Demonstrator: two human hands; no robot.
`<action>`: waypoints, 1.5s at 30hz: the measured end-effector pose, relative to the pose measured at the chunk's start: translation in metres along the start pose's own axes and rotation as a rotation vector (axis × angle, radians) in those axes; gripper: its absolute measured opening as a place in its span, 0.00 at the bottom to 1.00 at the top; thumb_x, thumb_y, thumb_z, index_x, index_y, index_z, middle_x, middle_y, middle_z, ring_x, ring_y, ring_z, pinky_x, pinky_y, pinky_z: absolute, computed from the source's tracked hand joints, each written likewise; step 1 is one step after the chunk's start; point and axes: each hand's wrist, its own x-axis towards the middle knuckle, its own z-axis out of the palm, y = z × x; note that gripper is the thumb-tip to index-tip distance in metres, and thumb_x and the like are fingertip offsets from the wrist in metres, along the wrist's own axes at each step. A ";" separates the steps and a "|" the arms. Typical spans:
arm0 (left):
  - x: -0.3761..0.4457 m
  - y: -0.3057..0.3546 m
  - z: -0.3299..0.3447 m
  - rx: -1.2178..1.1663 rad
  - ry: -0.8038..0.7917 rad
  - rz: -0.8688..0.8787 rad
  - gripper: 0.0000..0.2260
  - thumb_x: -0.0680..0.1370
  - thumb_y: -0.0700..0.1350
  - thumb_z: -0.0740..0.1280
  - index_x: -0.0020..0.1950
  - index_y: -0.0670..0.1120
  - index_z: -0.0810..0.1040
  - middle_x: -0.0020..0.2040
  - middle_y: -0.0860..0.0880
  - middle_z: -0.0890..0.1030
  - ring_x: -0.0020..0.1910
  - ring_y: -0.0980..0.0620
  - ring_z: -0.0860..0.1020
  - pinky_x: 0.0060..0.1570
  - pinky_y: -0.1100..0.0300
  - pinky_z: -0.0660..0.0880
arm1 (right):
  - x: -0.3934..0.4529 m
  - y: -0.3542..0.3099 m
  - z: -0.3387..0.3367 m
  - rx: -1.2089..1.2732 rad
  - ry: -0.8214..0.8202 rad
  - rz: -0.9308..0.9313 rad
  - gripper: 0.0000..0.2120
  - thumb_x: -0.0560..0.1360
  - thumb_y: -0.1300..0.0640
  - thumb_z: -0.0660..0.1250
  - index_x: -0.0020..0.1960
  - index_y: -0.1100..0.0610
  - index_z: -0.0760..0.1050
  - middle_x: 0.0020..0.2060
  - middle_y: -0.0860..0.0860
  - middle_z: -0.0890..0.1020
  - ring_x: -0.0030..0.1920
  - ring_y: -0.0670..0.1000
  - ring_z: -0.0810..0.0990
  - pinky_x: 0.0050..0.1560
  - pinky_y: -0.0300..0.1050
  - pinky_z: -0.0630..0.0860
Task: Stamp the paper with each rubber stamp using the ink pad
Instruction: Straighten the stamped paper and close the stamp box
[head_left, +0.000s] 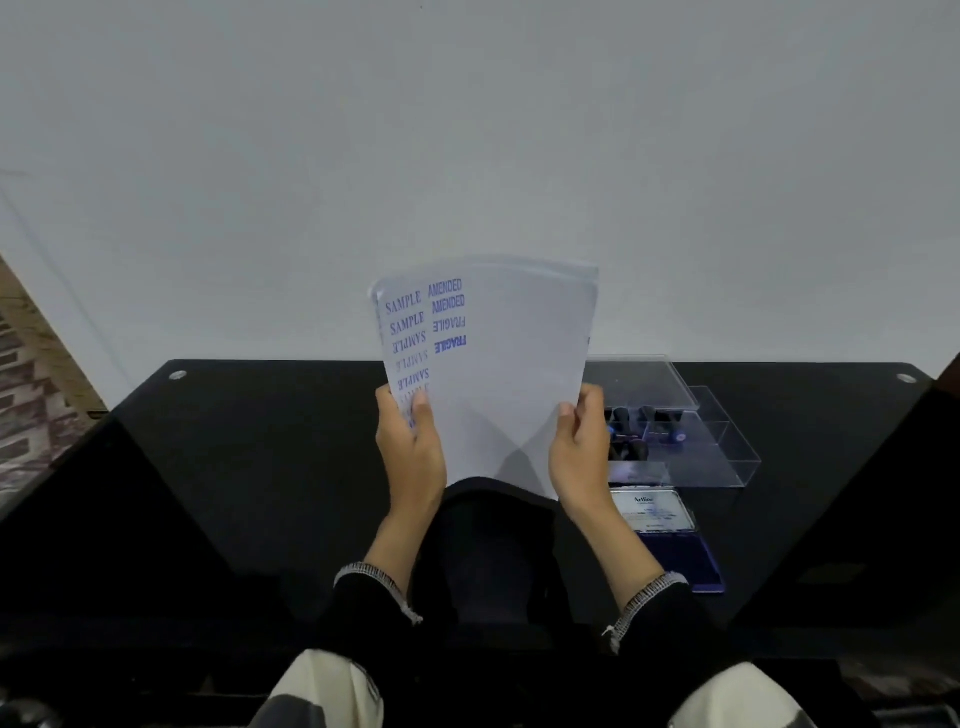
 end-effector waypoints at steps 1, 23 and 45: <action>-0.005 -0.006 0.001 0.003 -0.015 -0.009 0.02 0.83 0.42 0.57 0.55 0.45 0.68 0.52 0.51 0.78 0.47 0.60 0.79 0.42 0.67 0.76 | -0.005 0.005 0.000 -0.001 0.007 0.014 0.08 0.82 0.65 0.52 0.57 0.56 0.65 0.42 0.44 0.75 0.37 0.35 0.73 0.40 0.25 0.68; -0.015 -0.092 -0.017 0.561 -0.192 -0.505 0.04 0.81 0.38 0.59 0.52 0.45 0.71 0.51 0.47 0.76 0.42 0.52 0.77 0.31 0.64 0.69 | -0.024 0.073 0.003 -0.783 -0.229 0.343 0.14 0.80 0.67 0.57 0.65 0.64 0.66 0.57 0.61 0.78 0.55 0.58 0.78 0.50 0.47 0.73; 0.065 -0.165 0.042 1.120 -0.326 -0.215 0.20 0.81 0.41 0.60 0.73 0.45 0.67 0.63 0.46 0.68 0.57 0.46 0.69 0.59 0.51 0.64 | 0.074 0.125 0.063 -1.416 -0.365 0.104 0.20 0.78 0.67 0.60 0.69 0.66 0.64 0.66 0.64 0.68 0.67 0.59 0.66 0.61 0.44 0.71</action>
